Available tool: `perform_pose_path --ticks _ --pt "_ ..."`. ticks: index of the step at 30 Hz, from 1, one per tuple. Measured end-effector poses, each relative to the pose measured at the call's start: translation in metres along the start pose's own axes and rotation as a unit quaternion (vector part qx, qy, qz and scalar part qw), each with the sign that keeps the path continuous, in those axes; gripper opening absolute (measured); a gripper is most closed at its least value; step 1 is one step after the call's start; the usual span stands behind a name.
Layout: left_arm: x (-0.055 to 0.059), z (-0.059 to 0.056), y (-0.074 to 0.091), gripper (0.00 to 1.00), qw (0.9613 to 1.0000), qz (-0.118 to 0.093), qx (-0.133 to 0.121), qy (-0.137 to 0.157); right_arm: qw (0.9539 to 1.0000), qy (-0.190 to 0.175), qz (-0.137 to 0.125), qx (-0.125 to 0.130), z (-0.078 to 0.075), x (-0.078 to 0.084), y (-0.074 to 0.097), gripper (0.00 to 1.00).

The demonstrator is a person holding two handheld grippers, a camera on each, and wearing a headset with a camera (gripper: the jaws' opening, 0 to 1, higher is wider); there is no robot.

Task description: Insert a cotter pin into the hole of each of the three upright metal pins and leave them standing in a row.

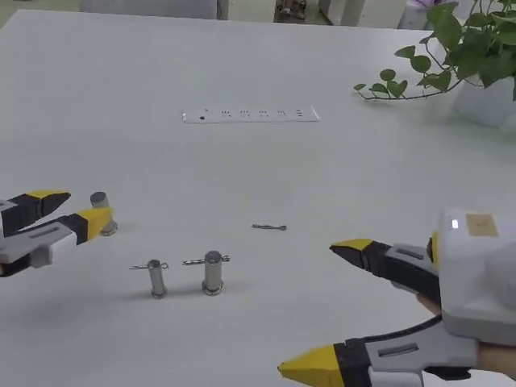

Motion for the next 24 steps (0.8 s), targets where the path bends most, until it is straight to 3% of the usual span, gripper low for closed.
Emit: perform_pose_path --ticks 8,24 --pt "0.004 -0.003 -0.017 0.34 1.0000 0.004 0.004 -0.005 1.0000 -0.002 0.003 0.008 -0.004 0.002 0.001 0.98" --pt "0.011 -0.001 -0.037 0.19 0.9998 -0.004 0.008 -0.019 0.9997 -0.005 0.004 0.022 -0.011 0.001 0.004 0.96"
Point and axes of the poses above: the centre of the closed fingertips' face, and the gripper's own axes: y roughly backward along the fingers, z roughly to its left, x roughly out of its underside, the point moved 8 cm from there along y, roughly backward along the fingers, and after that the axes turned 15 degrees about -x, right-handed, at the moved point
